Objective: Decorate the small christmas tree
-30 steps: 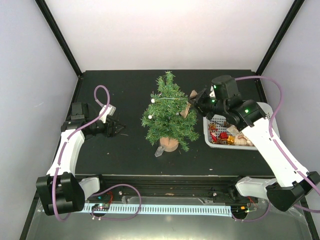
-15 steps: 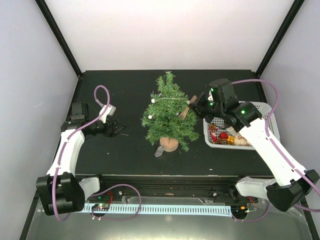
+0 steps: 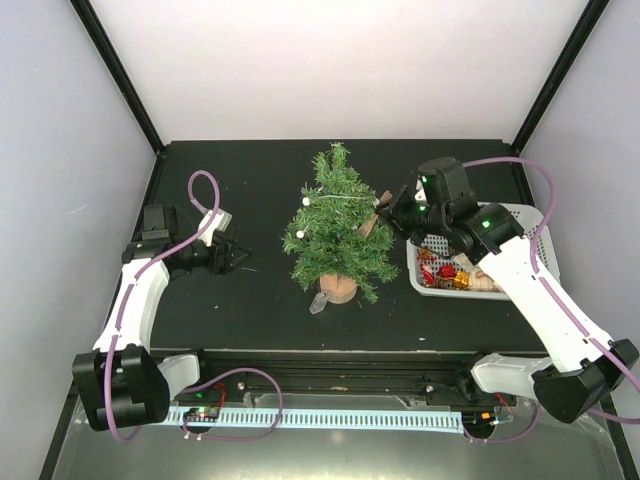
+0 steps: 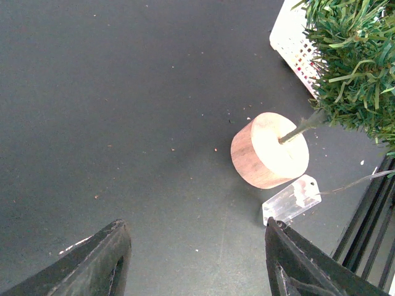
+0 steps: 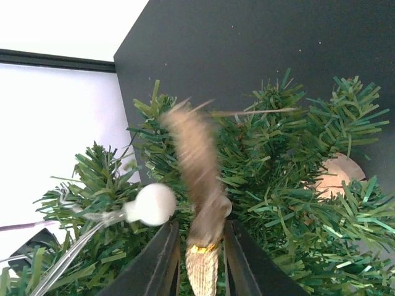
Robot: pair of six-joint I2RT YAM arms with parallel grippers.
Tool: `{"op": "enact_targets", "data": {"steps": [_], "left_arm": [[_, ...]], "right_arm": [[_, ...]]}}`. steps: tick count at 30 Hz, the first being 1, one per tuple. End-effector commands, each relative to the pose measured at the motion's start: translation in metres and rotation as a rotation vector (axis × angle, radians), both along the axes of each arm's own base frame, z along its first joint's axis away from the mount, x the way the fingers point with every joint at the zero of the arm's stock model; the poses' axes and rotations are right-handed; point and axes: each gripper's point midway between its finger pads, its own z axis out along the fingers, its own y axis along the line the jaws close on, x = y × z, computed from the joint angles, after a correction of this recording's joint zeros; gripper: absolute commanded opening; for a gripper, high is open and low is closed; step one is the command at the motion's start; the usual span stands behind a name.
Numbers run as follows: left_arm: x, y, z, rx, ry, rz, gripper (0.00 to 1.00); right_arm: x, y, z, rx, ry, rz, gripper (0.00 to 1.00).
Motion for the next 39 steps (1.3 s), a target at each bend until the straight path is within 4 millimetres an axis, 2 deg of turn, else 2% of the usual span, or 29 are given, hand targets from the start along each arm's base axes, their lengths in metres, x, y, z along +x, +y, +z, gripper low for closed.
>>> {"op": "enact_targets", "data": {"steps": [1, 6, 15, 20, 27, 35, 39], "left_arm": [[0.000, 0.000, 0.009, -0.003, -0.046, -0.016, 0.61], [0.000, 0.000, 0.009, -0.003, -0.043, -0.016, 0.61], [0.000, 0.000, 0.010, 0.000, -0.047, -0.012, 0.61], [0.000, 0.000, 0.010, 0.003, -0.049, -0.011, 0.61], [0.001, 0.002, 0.010, 0.009, -0.049, 0.001, 0.61], [0.004, 0.004, 0.008, 0.017, -0.034, 0.016, 0.61], [0.005, 0.006, 0.006, 0.023, -0.029, 0.024, 0.61]], "right_arm": [[0.001, 0.003, 0.009, -0.001, -0.041, 0.022, 0.26], [0.001, -0.003, 0.021, -0.027, -0.071, 0.013, 0.32], [0.000, -0.013, 0.018, -0.067, -0.078, -0.006, 0.33], [0.005, -0.037, 0.012, -0.125, -0.089, -0.076, 0.33], [0.016, -0.072, -0.021, -0.139, -0.045, -0.141, 0.34], [0.027, -0.065, -0.055, -0.097, 0.018, -0.086, 0.33], [0.032, -0.062, -0.064, -0.066, 0.030, -0.074, 0.33]]}}
